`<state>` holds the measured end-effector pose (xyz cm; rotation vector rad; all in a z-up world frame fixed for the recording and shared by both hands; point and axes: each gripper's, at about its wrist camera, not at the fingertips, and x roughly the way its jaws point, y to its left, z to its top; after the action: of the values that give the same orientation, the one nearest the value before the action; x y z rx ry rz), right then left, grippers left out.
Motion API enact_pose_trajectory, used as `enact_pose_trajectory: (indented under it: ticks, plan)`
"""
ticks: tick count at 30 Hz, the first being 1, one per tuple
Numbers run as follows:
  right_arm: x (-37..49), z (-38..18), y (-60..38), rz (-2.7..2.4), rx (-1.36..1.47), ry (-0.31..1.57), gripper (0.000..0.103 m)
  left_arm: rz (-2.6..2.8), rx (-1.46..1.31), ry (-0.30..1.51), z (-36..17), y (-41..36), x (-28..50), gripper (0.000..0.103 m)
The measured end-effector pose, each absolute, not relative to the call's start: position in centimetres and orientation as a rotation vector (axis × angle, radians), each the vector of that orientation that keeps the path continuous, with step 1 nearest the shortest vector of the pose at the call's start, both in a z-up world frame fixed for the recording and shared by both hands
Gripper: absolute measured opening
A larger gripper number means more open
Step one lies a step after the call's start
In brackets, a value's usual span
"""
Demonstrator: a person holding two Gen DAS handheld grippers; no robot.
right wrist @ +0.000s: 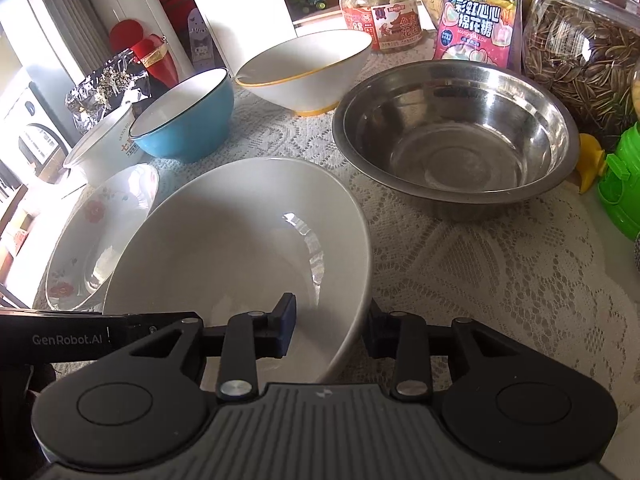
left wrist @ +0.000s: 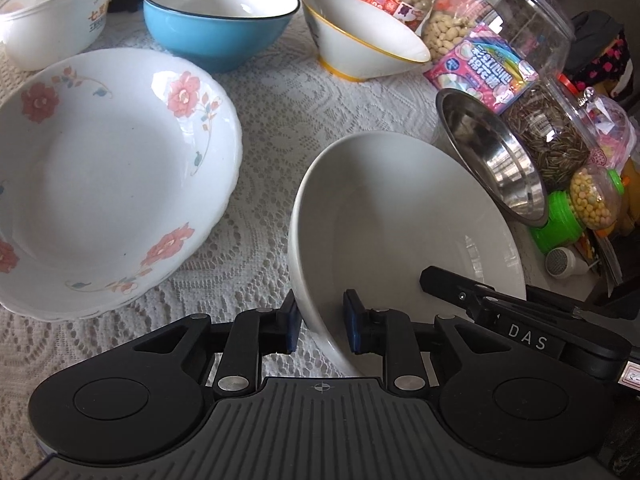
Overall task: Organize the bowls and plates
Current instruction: 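Lift the white bowl and lower it onto the floral plates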
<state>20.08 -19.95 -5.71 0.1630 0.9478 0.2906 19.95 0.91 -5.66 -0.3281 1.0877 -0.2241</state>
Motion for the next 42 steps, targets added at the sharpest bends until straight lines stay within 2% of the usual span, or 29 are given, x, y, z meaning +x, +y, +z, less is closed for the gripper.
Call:
enact_pose_trajectory:
  ticks: [6, 11, 19, 35, 42]
  plan:
    - [20.4, -5.7, -20.0, 0.290, 0.151, 0.940, 0.035, -0.186, -0.329, 1.092, -5.4, 0.5, 19.8, 0.027]
    - [21.0, -5.6, -19.8, 0.283, 0.128, 0.935, 0.033, -0.172, -0.377, 1.108, -5.5, 1.0, 20.4, 0.023]
    - [20.9, -5.1, -19.4, 0.278, 0.122, 0.943, 0.030, -0.171, -0.305, 1.045, -4.8, 0.8, 20.0, 0.023]
    - [20.3, -1.5, -15.2, 0.322, 0.016, 0.854, 0.029, -0.144, -0.329, 0.917, -2.2, 4.5, 18.8, 0.022]
    - [21.4, 0.7, -10.3, 0.407, -0.022, 0.795, 0.029, -0.107, -0.299, 0.840, 0.0, 9.0, 18.3, 0.024]
